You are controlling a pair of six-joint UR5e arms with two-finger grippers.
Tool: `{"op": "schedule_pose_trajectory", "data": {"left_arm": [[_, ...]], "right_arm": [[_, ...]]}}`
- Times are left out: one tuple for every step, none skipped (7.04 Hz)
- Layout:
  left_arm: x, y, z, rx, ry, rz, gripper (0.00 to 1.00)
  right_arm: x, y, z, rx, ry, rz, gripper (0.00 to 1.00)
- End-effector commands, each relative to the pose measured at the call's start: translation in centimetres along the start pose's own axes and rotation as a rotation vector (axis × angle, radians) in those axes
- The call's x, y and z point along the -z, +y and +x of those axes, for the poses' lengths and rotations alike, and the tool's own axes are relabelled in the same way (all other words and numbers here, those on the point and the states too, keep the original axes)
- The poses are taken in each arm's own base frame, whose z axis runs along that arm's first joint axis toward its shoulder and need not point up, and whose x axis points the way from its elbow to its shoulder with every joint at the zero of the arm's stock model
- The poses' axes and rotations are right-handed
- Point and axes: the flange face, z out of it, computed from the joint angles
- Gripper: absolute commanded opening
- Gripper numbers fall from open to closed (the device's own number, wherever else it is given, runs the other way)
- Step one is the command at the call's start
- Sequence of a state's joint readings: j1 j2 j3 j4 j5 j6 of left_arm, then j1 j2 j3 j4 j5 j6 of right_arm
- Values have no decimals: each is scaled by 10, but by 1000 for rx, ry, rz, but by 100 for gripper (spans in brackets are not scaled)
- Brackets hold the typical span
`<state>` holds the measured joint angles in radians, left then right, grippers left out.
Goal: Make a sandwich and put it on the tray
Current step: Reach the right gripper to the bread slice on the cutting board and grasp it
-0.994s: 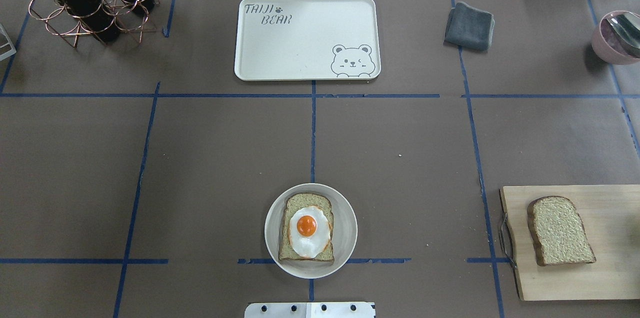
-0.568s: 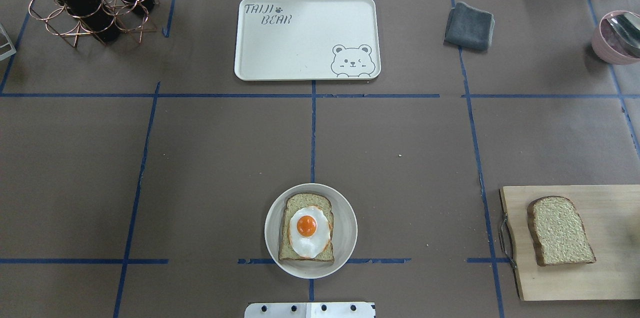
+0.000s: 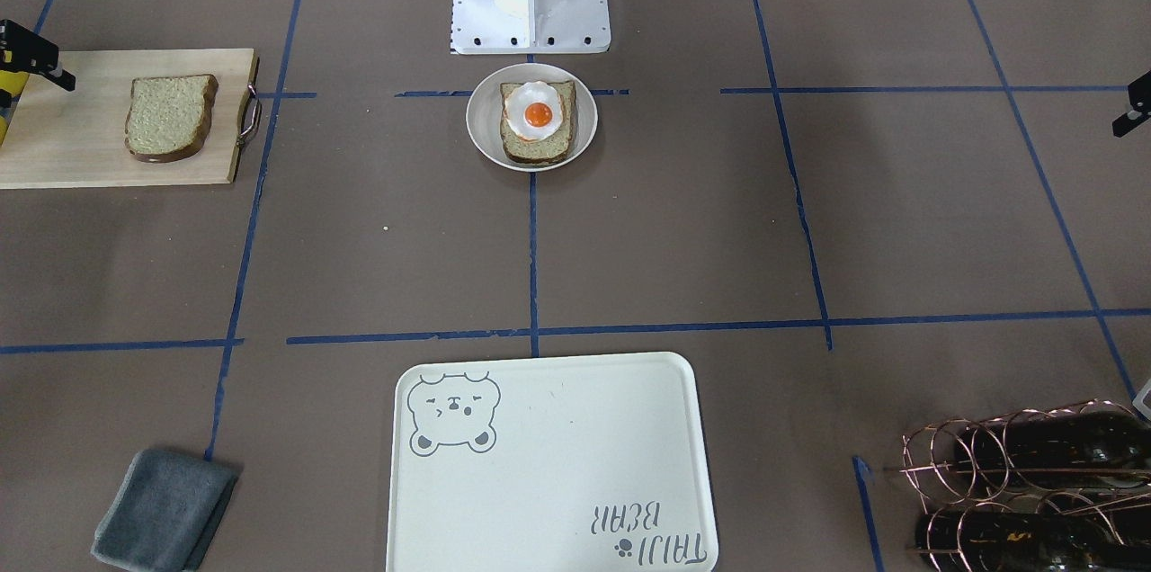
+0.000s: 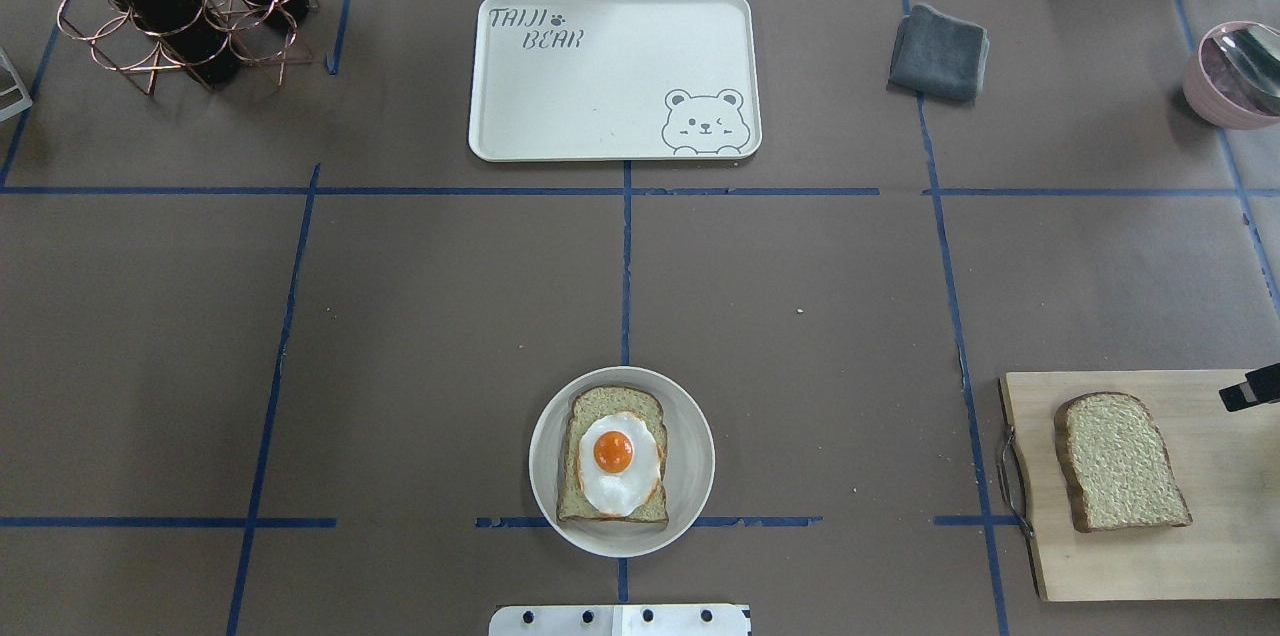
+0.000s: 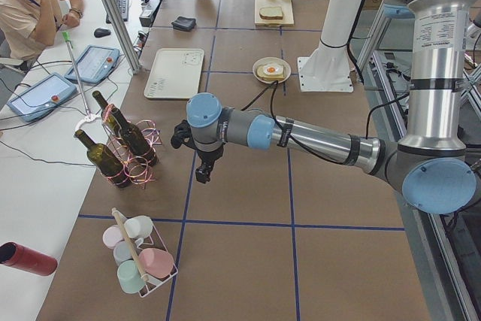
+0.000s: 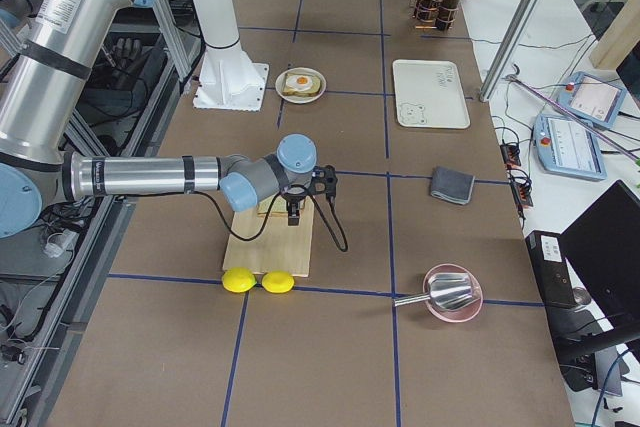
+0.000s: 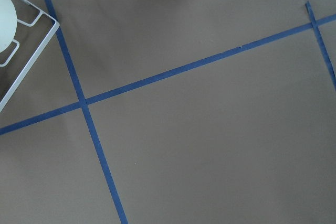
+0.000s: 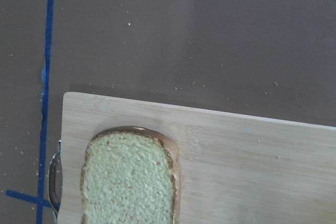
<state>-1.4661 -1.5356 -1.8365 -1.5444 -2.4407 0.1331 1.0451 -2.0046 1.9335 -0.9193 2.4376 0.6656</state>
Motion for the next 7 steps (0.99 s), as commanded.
{"op": "schedule_pose_trajectory", "data": {"left_arm": [[0,0,-1,29,1,0,100],[0,0,0,45,1,1,100],[0,0,0,51,3,2,100],[0,0,1,52,3,1,100],[0,0,1,55,3,1,100],[0,0,1,54,3,2,100],[0,0,1,55,3,2,100]], "right_arm": [[-37,17,-17,-4,-4,46,100],[-51,23,-7,-33,0,19,100],[-59,28,-11,-77,-34,21,99],[-71,32,-19,-110,-32,-3,95],[-78,33,-21,-103,-15,3,92],[-79,33,-18,-106,-11,3,89],[-85,33,-11,-116,0,-5,85]]}}
